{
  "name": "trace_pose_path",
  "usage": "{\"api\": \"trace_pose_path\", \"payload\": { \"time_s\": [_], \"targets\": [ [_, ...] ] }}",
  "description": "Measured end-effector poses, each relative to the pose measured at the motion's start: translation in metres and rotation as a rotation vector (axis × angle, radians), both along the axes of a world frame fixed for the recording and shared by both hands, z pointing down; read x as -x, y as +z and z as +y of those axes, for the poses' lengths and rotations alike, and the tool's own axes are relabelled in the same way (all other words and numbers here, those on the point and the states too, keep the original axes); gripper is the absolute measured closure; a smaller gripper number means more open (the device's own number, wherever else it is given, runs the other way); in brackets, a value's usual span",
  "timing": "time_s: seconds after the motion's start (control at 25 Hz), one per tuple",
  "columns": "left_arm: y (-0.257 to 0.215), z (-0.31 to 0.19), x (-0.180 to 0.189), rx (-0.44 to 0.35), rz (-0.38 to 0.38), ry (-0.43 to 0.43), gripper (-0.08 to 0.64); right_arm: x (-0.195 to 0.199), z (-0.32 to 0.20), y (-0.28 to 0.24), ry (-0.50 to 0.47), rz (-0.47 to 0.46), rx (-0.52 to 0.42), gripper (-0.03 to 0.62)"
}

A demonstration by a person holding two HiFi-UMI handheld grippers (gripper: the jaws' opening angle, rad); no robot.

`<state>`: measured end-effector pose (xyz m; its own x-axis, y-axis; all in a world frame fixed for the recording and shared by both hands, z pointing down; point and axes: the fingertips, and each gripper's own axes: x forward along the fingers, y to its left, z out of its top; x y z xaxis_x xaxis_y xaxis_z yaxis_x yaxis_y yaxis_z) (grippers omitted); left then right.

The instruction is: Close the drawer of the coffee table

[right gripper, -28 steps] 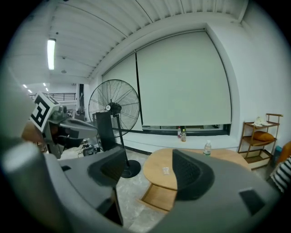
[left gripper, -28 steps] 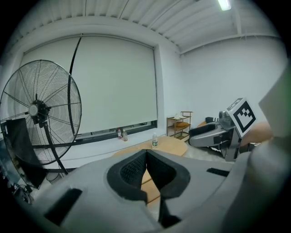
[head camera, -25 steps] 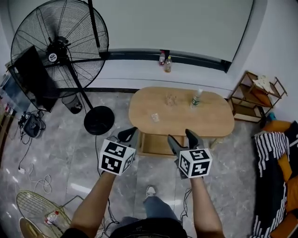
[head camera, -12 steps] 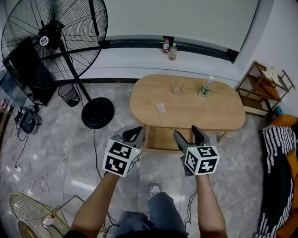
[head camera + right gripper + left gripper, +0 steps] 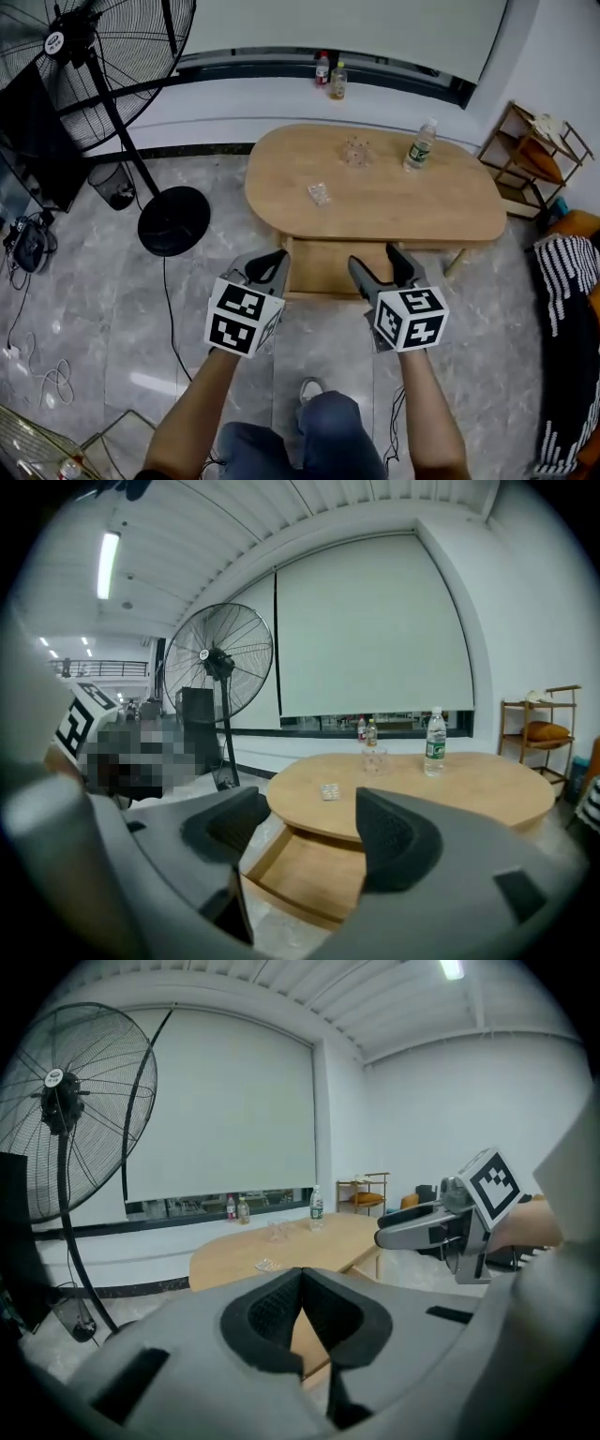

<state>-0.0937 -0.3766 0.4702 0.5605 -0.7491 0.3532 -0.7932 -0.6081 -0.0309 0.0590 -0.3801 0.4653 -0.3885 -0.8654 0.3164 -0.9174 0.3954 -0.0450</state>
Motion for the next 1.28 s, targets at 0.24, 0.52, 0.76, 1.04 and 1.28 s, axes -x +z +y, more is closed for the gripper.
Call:
{"api": "trace_pose_path", "payload": {
  "time_s": [0.24, 0.52, 0.76, 1.04, 1.28],
  "targets": [
    [0.085, 0.004, -0.007, -0.021, 0.009, 0.031, 0.552, 0.003, -0.001, 0.070, -0.007, -0.006, -0.041, 0.264],
    [0.154, 0.009, -0.008, -0.028, 0.032, 0.039, 0.552, 0.000, 0.012, 0.135, 0.013, -0.007, -0.055, 0.264],
    [0.183, 0.021, -0.015, -0.037, 0.042, 0.050, 0.552, -0.005, 0.026, 0.171, 0.040, -0.048, -0.052, 0.264],
    [0.201, 0.031, -0.022, -0.040, 0.041, 0.055, 0.552, -0.014, 0.041, 0.197, 0.073, -0.109, -0.060, 0.262],
    [0.209, 0.031, -0.029, -0.035, 0.034, 0.053, 0.552, -0.018, 0.048, 0.224, 0.084, -0.163, -0.031, 0.262]
  ]
}}
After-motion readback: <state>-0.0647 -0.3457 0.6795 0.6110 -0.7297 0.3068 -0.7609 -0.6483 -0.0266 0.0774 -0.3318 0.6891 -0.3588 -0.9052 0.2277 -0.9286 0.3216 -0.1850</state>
